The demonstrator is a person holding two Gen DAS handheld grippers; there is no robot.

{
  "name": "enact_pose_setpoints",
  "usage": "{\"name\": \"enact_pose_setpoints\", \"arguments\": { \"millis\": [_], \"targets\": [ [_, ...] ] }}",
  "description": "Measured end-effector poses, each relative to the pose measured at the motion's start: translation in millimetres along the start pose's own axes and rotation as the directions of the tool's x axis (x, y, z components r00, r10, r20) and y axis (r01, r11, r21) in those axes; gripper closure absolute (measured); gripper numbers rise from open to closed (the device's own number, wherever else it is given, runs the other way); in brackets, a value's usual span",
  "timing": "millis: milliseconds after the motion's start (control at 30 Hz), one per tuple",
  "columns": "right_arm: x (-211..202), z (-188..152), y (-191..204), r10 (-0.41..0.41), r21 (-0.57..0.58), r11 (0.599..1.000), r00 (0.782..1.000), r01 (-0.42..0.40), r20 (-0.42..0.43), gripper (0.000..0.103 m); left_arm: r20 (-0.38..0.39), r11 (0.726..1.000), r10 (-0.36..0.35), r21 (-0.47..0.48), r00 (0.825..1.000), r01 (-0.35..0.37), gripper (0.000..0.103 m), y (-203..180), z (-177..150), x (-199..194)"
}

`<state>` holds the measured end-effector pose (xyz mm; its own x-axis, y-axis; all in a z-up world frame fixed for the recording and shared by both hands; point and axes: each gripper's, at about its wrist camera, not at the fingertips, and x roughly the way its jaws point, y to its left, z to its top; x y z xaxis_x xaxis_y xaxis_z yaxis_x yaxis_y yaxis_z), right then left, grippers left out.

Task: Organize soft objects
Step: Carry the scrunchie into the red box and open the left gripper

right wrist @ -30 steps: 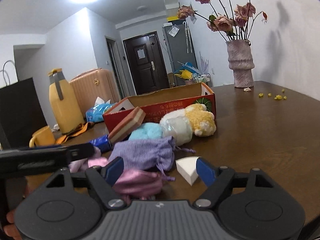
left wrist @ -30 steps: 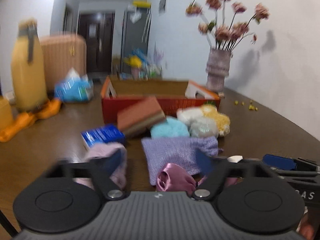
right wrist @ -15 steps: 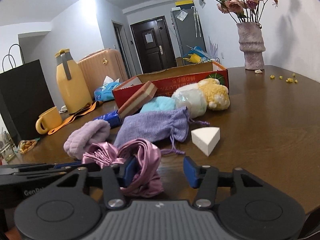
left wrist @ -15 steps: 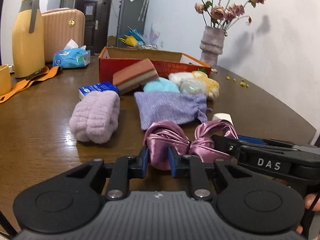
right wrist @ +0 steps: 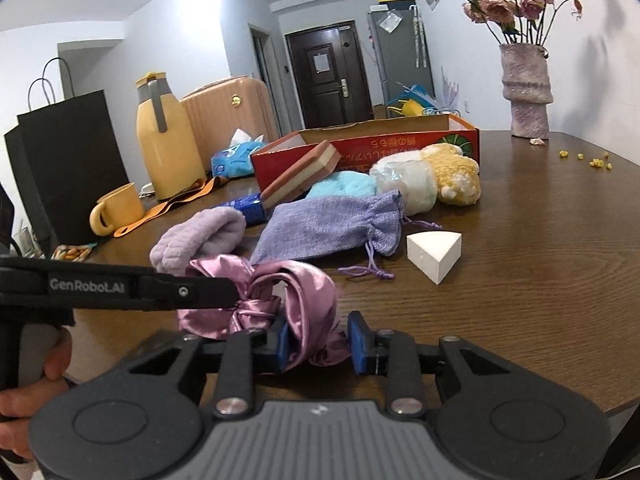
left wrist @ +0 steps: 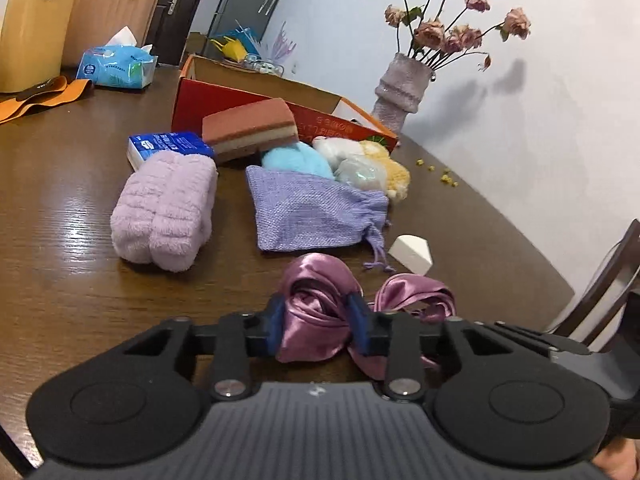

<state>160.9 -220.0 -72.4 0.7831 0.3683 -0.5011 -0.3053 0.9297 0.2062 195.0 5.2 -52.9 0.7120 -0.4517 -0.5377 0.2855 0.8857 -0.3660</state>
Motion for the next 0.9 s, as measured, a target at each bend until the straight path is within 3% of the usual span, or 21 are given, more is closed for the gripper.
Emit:
{"name": "enact_pose_setpoints", "arguments": {
  "millis": [67, 233, 333, 433, 533, 667, 767, 833, 900],
  "targets": [
    [-0.9, 1.7, 0.8, 0.020, -0.007, 1.000, 1.000, -0.020, 0.000, 0.089, 0.007, 1.000, -0.005, 0.014, 1.000, 0.005, 0.080, -2.2, 0.1, -2.1],
    [-2.7, 33.5, -1.0, 0.034, -0.029, 0.999, 0.998, -0.032, 0.047, 0.092, 0.079, 0.998, -0.022, 0.065, 0.997, 0.017, 0.081, -14.7, 26.2, -11.5],
    [4.0, 88.3, -10.2, 0.074, -0.076, 0.995, 0.992, -0.067, 0.102, 0.092, 0.140, 0.996, -0.038, 0.091, 0.989, 0.025, 0.081, -18.8, 77.8, -9.2],
    [34.7, 159.0, -19.4, 0.115, -0.136, 0.986, 0.986, -0.098, 0.117, 0.092, 0.141, 0.997, -0.013, 0.071, 0.990, 0.003, 0.081, -14.1, 149.6, 15.7],
    [106.2, 238.0, -27.2, 0.116, -0.161, 0.981, 0.991, -0.105, 0.059, 0.092, 0.146, 0.997, 0.051, 0.055, 0.988, -0.060, 0.081, 3.7, 220.7, 65.2],
    [232.3, 311.8, -46.2, 0.107, -0.094, 0.989, 0.989, -0.117, -0.104, 0.092, 0.084, 0.985, 0.170, -0.002, 0.982, -0.170, 0.081, 48.9, 292.2, 153.2],
    [327.4, 336.6, -65.6, 0.092, 0.005, 0.996, 0.965, -0.094, -0.246, 0.092, -0.009, 0.970, 0.241, -0.034, 0.971, -0.241, 0.081, 84.1, 319.2, 219.0],
    [375.5, 341.7, -71.2, 0.067, 0.045, 0.997, 0.947, -0.055, -0.314, 0.092, -0.060, 0.960, 0.279, -0.015, 0.959, -0.280, 0.076, 101.2, 324.9, 254.0],
    [405.7, 342.5, -70.9, 0.031, 0.049, 0.999, 0.931, -0.014, -0.364, 0.083, -0.080, 0.946, 0.325, 0.022, 0.942, -0.324, 0.072, 111.2, 323.7, 271.7]
  ]
}}
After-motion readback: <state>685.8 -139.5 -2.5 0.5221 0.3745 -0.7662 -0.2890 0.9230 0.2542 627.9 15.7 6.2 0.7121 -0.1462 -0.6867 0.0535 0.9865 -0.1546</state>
